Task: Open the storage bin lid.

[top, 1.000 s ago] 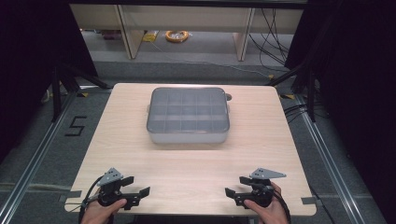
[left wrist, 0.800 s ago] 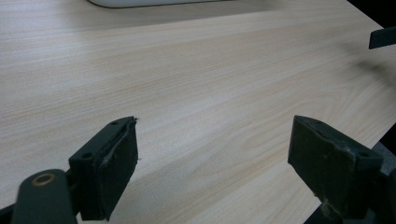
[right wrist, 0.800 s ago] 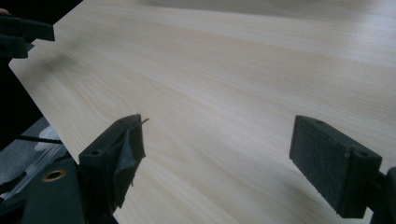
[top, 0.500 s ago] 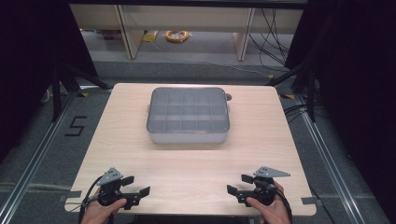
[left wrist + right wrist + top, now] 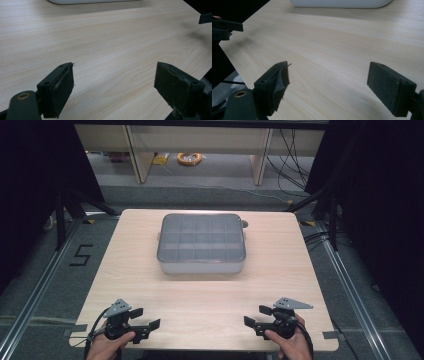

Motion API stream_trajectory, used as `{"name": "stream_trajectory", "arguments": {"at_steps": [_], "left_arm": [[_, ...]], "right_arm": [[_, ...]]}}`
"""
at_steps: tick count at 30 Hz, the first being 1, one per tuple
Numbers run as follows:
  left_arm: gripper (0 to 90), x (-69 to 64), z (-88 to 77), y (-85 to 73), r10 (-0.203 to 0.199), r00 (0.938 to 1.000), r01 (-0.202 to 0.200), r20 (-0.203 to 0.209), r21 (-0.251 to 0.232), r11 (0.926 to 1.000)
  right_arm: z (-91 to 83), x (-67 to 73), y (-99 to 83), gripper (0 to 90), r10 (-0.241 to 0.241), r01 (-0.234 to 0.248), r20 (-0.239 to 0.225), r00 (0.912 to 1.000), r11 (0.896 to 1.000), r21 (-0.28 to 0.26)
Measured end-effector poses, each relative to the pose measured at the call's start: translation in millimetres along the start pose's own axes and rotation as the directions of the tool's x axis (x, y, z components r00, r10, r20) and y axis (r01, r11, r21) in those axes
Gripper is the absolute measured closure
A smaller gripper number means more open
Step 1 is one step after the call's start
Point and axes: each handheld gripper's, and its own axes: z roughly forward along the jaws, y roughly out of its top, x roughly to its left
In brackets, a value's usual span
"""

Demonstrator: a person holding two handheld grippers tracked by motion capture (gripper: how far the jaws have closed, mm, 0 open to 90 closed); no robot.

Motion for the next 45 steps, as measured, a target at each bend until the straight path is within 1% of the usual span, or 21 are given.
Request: {"name": "stream_trajectory", "arguments": {"at_steps": [2,4,6,7,11,13,14,16,17,18,23,26,27,32,36,38,39,41,42,43,45], "left_arm": [[15.4,0.5,0.2,0.2,-0.001,1.0,0.001,0.004,-0.005,1.0],[15.4,1.4,-0.6,0.9,0.006,1.0,-0.006,-0.005,0.004,1.0],[15.4,1.9,-0.3,1.3,-0.002,1.0,0.002,0.0,0.003,1.0],[15.4,3.1,0.4,1.5,0.001,1.0,-0.001,0.002,-0.006,1.0],[15.5,4.9,-0.1,4.2,-0.023,0.9997,0.023,0.005,-0.008,0.9997],[15.8,6.5,-0.1,4.7,-0.026,0.9996,0.026,0.008,-0.008,0.9996],[15.8,6.5,-0.1,4.7,-0.026,0.9996,0.026,0.008,-0.008,0.9996],[15.8,7.0,0.5,5.3,-0.036,0.9994,0.036,0.002,-0.018,0.9992],[15.9,8.5,0.5,7.2,-0.031,0.9995,0.031,0.002,-0.01,0.9995],[15.9,8.5,0.5,7.2,-0.031,0.9995,0.031,0.002,-0.01,0.9995],[16.5,13.2,1.4,14.0,-0.059,0.9982,0.06,0.01,-0.04,0.9974],[16.6,16.8,1.8,19.3,-0.069,0.9976,0.069,0.006,-0.034,0.997],[16.6,18.1,2.3,21.0,-0.069,0.9976,0.069,0.004,-0.035,0.997],[16.7,19.9,7.8,25.9,-0.08,0.9968,0.08,0.006,-0.039,0.996],[16.7,20.4,8.1,30.7,-0.078,0.997,0.078,0.0,-0.035,0.9964],[16.7,20.7,9.2,37.4,-0.082,0.9966,0.082,-0.001,-0.051,0.9953],[16.7,21.3,9.0,39.9,-0.084,0.9964,0.084,0.0,-0.054,0.995],[16.6,21.9,9.5,42.5,-0.09,0.9959,0.09,0.008,-0.062,0.994],[16.6,23.0,10.6,48.4,-0.095,0.9955,0.095,0.012,-0.069,0.9931],[16.6,23.2,11.7,51.4,-0.099,0.9951,0.099,0.005,-0.077,0.9921],[16.7,25.3,14.1,57.0,-0.109,0.9941,0.108,-0.002,-0.093,0.9898]], "right_arm": [[0.3,-3.9,0.9,18.8,-0.027,0.027,0.004,0.9996,1.0,-0.015],[-0.9,-2.4,1.3,18.9,0.016,-0.016,0.009,0.9998,1.0,-0.005],[-0.9,-3.9,2.3,19.1,0.008,-0.008,0.01,0.9999,1.0,-0.019],[-2.1,-8.6,4.6,19.2,-0.039,0.04,0.03,0.9988,0.999,-0.031],[-4.2,-10.2,6.8,20.0,0.002,-0.001,0.037,0.9993,0.999,-0.054],[-4.8,-14.4,7.8,20.5,-0.025,0.027,0.035,0.999,0.998,-0.054],[-6.0,-11.5,8.2,21.6,0.025,-0.024,0.031,0.9992,0.999,-0.036],[-6.6,-12.6,8.8,21.7,0.023,-0.022,0.026,0.9994,0.999,-0.039],[-6.8,-12.4,9.9,21.7,0.052,-0.052,0.01,0.9986,0.997,-0.049],[-5.6,-17.9,11.0,21.7,-0.002,0.005,0.033,0.9994,0.998,-0.064],[-5.1,-20.7,16.0,21.8,0.019,-0.018,0.01,0.9998,0.996,-0.089],[-1.6,-19.1,17.8,23.3,0.071,-0.072,-0.008,0.9974,0.994,-0.077],[0.7,-23.1,18.9,23.4,0.029,-0.028,0.011,0.9995,0.996,-0.088],[2.7,-20.7,29.7,23.7,0.047,-0.046,0.004,0.9989,0.995,-0.084],[3.1,-24.4,34.7,23.8,0.002,-0.002,-0.004,1.0,0.996,-0.095],[4.8,-23.1,40.8,24.3,0.06,-0.062,-0.03,0.9977,0.995,-0.075],[6.4,-27.8,43.9,24.4,0.012,-0.013,-0.017,0.9998,0.996,-0.089],[6.3,-27.6,47.1,24.5,0.027,-0.028,-0.016,0.9995,0.996,-0.081],[6.5,-32.3,55.3,24.9,0.022,-0.024,-0.022,0.9995,0.993,-0.112],[5.1,-30.7,59.4,25.1,0.072,-0.075,-0.031,0.9969,0.992,-0.101],[5.2,-38.7,68.7,25.1,0.03,-0.032,-0.017,0.9994,0.991,-0.127]]}}
